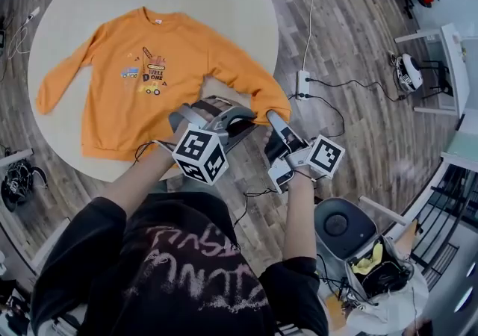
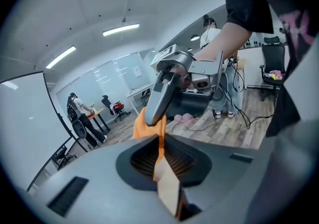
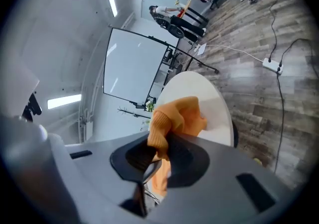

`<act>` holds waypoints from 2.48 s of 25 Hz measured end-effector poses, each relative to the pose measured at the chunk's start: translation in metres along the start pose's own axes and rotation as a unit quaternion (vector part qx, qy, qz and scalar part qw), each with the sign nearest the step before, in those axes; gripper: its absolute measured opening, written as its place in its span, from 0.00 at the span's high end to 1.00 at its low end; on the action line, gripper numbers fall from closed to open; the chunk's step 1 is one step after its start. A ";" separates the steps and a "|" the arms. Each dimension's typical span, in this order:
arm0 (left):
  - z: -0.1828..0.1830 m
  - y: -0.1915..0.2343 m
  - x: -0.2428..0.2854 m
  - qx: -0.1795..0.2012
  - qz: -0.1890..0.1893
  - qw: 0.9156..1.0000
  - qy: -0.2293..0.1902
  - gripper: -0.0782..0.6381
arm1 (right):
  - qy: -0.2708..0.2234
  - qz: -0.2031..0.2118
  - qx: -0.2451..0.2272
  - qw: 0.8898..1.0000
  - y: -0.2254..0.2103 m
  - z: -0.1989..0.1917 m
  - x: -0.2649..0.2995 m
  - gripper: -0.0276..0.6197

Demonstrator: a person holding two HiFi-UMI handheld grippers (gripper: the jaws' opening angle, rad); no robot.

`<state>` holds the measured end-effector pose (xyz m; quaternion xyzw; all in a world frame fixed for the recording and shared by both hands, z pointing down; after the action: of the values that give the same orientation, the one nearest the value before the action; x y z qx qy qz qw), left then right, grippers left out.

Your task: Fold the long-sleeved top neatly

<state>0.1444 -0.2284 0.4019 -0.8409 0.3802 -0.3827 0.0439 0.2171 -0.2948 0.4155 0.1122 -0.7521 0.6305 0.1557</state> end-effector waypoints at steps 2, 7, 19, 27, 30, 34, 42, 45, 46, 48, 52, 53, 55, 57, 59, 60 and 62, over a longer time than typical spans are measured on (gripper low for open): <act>0.002 -0.002 -0.001 0.002 -0.001 1.000 -0.004 0.82 | 0.017 -0.017 -0.030 0.999 0.007 0.002 -0.004 0.88; -0.021 -0.002 -0.015 -0.002 0.012 1.000 0.012 0.80 | 0.029 -0.131 -0.123 0.983 0.012 0.022 -0.028 0.89; -0.129 0.017 -0.093 -0.070 0.056 0.992 0.091 0.80 | 0.003 -0.172 -0.160 0.972 0.056 0.091 -0.055 0.89; -0.181 0.024 -0.143 -0.092 0.075 0.988 0.100 0.80 | 0.041 -0.149 -0.234 0.960 0.147 0.086 0.031 0.89; -0.208 0.024 -0.164 -0.104 0.081 0.985 0.107 0.80 | 0.068 -0.134 -0.255 0.955 0.175 0.069 0.082 0.89; -0.247 0.023 -0.195 -0.127 0.090 0.981 0.116 0.80 | 0.114 -0.125 -0.282 0.944 0.200 0.043 0.156 0.89; -0.308 0.016 -0.242 -0.165 0.098 0.973 0.131 0.80 | 0.219 -0.170 -0.286 0.917 0.183 -0.017 0.302 0.89; -0.329 0.013 -0.253 -0.177 0.097 0.969 0.140 0.80 | 0.252 -0.184 -0.276 0.909 0.160 -0.038 0.351 0.89; -0.336 0.012 -0.256 -0.179 0.096 0.969 0.143 0.80 | 0.261 -0.188 -0.273 0.907 0.153 -0.044 0.365 0.89; -0.348 0.010 -0.262 -0.185 0.095 0.967 0.149 0.80 | 0.273 -0.201 -0.271 0.901 0.139 -0.053 0.390 0.89; -0.369 0.009 -0.274 -0.204 0.098 0.962 0.155 0.80 | 0.282 -0.215 -0.272 0.895 0.124 -0.065 0.432 0.87; -0.373 0.009 -0.277 -0.209 0.100 0.960 0.156 0.80 | 0.282 -0.212 -0.269 0.896 0.123 -0.068 0.442 0.85; -0.381 0.008 -0.281 -0.216 0.101 0.958 0.157 0.80 | 0.288 -0.200 -0.265 0.898 0.122 -0.076 0.458 0.78; -0.386 0.007 -0.283 -0.219 0.102 0.957 0.158 0.80 | 0.292 -0.191 -0.267 0.898 0.121 -0.084 0.469 0.74; -0.391 0.006 -0.284 -0.224 0.104 0.956 0.158 0.80 | 0.293 -0.183 -0.278 0.896 0.123 -0.090 0.474 0.72; -0.392 0.006 -0.285 -0.228 0.106 0.955 0.158 0.80 | 0.292 -0.177 -0.285 0.896 0.124 -0.092 0.474 0.72; -0.396 0.008 -0.285 -0.238 0.113 0.952 0.156 0.80 | 0.285 -0.163 -0.305 0.894 0.131 -0.095 0.470 0.72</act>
<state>-0.2472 0.0440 0.5036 -0.7088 0.5544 -0.3999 -0.1740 -0.2576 -0.1649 0.4875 -0.0045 -0.8023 0.3405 0.4902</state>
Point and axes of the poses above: the fingertips, and each gripper's own axes: x forward along the fingers, y to its left, z out of its top, the point moved 5 cm from there along -x, backward along the fingers, and after that the axes turned 8 degrees about y, right-handed, at the moved point
